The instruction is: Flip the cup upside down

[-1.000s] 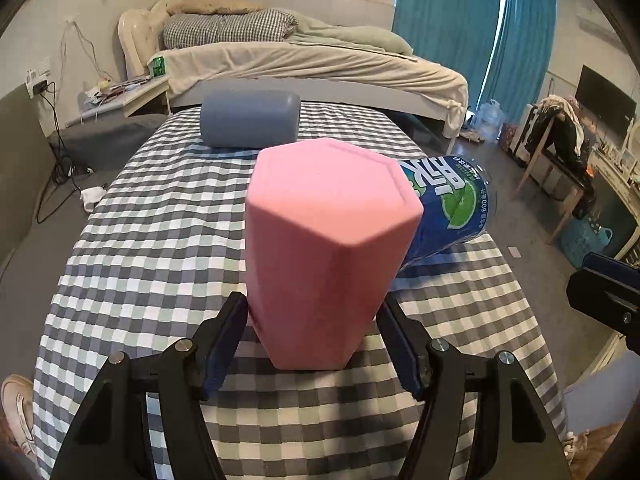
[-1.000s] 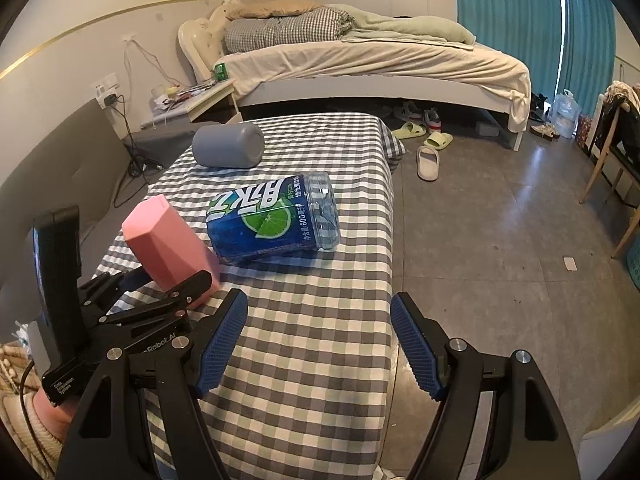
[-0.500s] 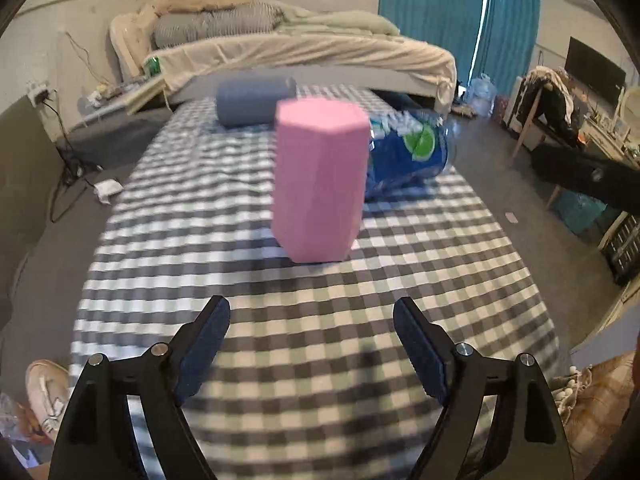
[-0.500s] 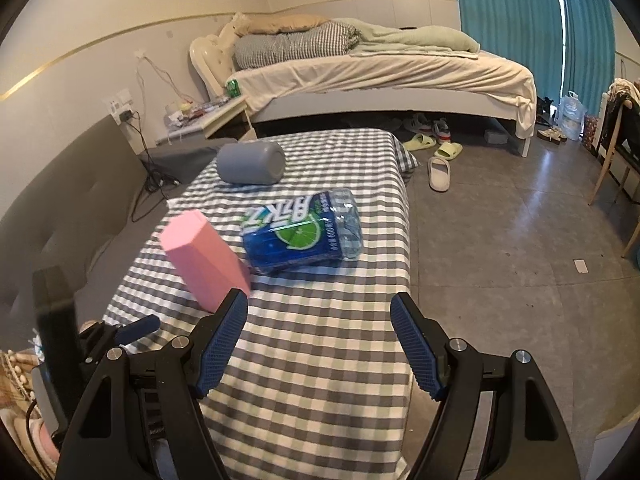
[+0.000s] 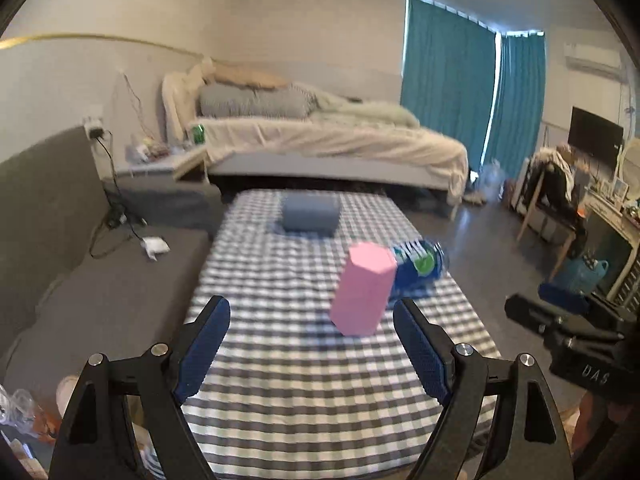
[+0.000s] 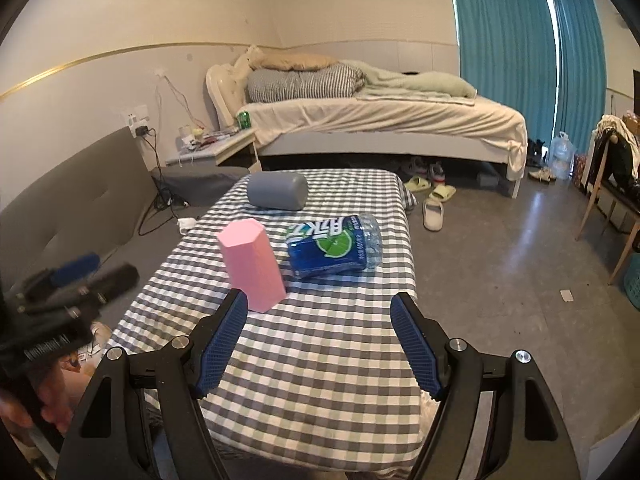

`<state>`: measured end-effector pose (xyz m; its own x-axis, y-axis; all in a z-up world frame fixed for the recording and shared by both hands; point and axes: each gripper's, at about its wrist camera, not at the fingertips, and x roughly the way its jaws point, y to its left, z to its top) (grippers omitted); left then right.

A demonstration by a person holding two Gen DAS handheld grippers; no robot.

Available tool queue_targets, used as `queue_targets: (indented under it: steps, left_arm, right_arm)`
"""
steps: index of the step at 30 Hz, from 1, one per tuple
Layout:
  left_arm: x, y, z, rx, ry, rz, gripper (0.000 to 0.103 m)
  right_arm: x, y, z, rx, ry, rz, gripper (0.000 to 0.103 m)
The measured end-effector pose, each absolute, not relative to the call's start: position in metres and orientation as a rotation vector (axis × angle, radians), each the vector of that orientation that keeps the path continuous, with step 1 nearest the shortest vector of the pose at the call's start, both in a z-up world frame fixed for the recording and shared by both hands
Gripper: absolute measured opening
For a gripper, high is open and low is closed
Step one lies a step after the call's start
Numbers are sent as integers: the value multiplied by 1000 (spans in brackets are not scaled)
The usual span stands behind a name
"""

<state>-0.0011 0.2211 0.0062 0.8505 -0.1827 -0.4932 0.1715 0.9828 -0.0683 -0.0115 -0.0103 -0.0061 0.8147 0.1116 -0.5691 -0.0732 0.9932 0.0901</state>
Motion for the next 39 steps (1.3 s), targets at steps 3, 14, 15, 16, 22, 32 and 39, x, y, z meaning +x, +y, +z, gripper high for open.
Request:
queue_targets:
  steps: [3,14,15,16,22,32,39]
  left_arm:
    - [-5,227,5,-17,492,-138,99]
    - [-9,233,-2,0,469,-64,102]
    - [-9,233,-3,1,471,-63,102]
    - [-9,232,-4,1,475,-64,102]
    - [-12,232,-6,0,477,-62,102]
    - [-11,234,-7,-13,491,-71,102]
    - [-10,233,-7,-21,494,-85,102]
  right_arm:
    - [-18,-4,-8,58,568,77,96]
    - [-18,10,-13,24,517,78,103]
    - [-18,10,-13,24,517,76,103]
    - [-18,9,-13,26,515,74,103]
    - [-18,5,-11,42,512,64,103]
    - [-17,5,-12,42,509,65,103]
    - [-17,6,-13,40,513,62,103]
